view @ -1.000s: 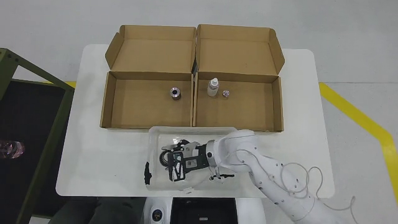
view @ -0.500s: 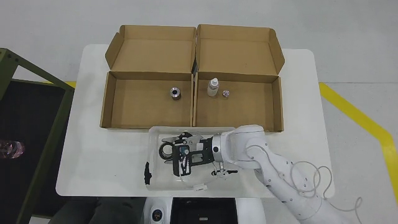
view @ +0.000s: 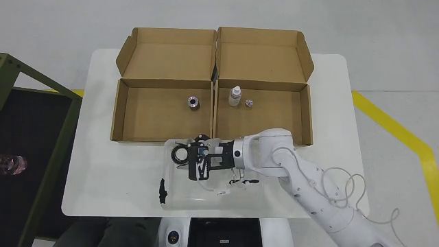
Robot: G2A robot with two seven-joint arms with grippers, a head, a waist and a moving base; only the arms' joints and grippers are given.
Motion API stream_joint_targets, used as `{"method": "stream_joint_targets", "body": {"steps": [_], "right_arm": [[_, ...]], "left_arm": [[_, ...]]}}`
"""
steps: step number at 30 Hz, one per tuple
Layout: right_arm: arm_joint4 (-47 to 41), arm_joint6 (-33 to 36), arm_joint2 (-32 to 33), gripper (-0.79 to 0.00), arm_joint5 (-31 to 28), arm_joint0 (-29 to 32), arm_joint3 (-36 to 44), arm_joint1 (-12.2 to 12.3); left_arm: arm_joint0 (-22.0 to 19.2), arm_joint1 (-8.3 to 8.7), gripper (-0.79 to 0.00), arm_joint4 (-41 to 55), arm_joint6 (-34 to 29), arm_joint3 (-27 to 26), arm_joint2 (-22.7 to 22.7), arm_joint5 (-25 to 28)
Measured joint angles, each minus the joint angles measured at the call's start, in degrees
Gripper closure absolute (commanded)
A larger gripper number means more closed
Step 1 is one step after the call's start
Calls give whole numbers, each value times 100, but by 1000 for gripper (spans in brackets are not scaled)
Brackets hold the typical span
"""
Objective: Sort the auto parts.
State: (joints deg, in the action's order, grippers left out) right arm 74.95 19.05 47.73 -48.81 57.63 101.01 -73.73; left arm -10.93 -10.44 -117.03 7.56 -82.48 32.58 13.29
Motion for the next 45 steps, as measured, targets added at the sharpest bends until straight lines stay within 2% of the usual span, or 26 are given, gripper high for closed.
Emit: {"method": "stream_joint_targets", "body": {"steps": [20,31,45], "right_arm": [[-1465,305,7,0,550,-583,-709,-133],[-1290,422,-128,0,984,-1037,-1114,-239],[-1190,338,-556,0,1264,-1506,-2061,-464]], "left_arm": [[0,0,-785,0,0,0,0,0],[0,0,-785,0,0,0,0,0],[0,0,-785,0,0,0,0,0]]}}
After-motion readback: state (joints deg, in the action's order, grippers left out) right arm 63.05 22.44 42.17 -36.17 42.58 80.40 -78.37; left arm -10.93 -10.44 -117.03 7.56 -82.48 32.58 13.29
